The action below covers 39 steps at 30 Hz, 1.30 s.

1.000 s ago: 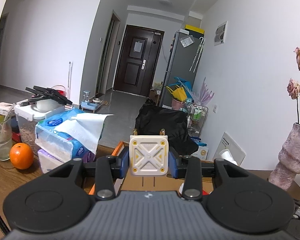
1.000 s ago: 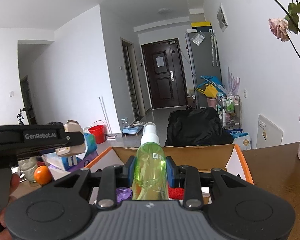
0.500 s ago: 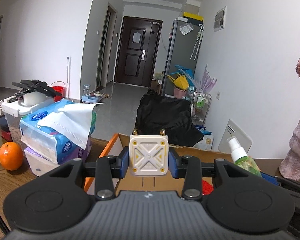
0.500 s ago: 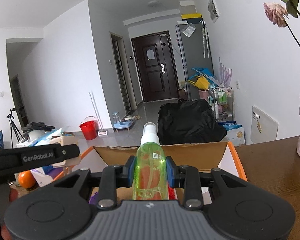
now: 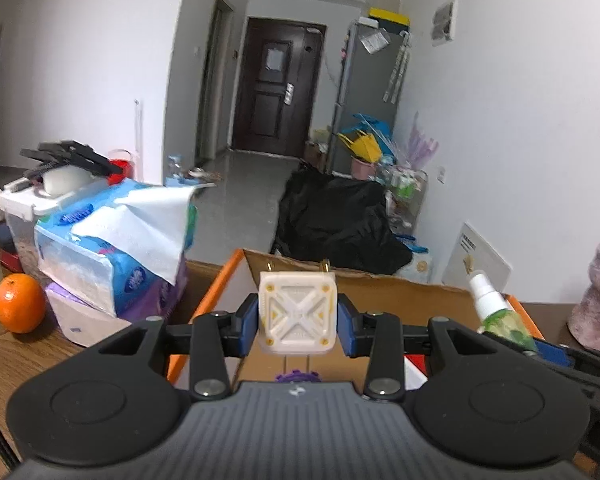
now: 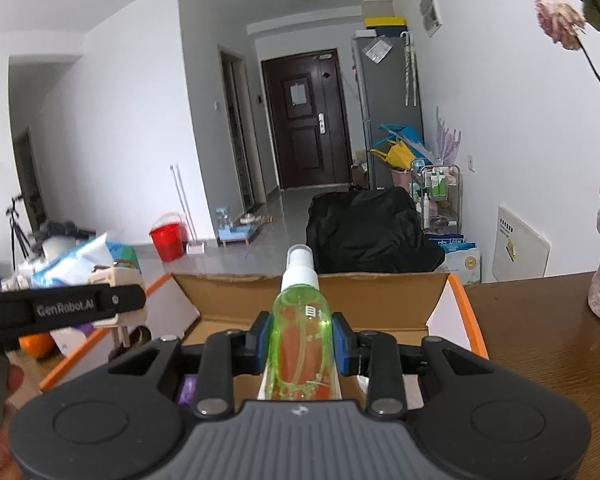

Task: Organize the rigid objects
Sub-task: 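Open both tools to drop the adapter and spray bottle into the box, then withdraw both tools from the box toward the blue cap and tape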

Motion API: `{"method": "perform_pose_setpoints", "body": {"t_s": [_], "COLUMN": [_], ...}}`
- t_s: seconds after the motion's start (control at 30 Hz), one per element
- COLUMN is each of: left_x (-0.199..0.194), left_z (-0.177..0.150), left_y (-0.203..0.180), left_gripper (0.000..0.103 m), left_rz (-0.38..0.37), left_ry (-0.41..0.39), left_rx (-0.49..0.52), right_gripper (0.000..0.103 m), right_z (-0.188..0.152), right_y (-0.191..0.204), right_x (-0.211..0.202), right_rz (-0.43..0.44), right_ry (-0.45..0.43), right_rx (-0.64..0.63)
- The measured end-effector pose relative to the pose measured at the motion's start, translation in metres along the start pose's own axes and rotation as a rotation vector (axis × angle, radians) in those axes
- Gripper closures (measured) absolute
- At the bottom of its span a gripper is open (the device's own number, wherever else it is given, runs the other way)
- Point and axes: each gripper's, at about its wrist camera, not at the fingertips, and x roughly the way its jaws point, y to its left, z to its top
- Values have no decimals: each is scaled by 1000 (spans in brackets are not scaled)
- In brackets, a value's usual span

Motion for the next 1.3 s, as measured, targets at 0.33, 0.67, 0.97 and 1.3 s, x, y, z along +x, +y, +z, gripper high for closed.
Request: {"method": "perform_pose_setpoints", "body": {"t_s": [0.33, 0.67, 0.97, 1.3], "left_x": [-25, -32, -53, -82], "left_z": [1, 0, -2, -11], "left_y": [9, 16, 23, 37], "left_gripper": [0, 0, 0, 0], "left_rz": [33, 45, 56, 71], "left_ry": [-77, -61, -85, -106], "left_rx": [21, 1, -1, -11], "right_gripper": [6, 1, 0, 0], "right_z": [1, 1, -2, -15], "right_y": [-8, -13, -3, 6], "right_x": [-22, -33, -55, -90], "right_rz": [-23, -39, -28, -26], "right_ry": [-66, -99, -135, -174], "right_rx": [11, 27, -9, -58]}}
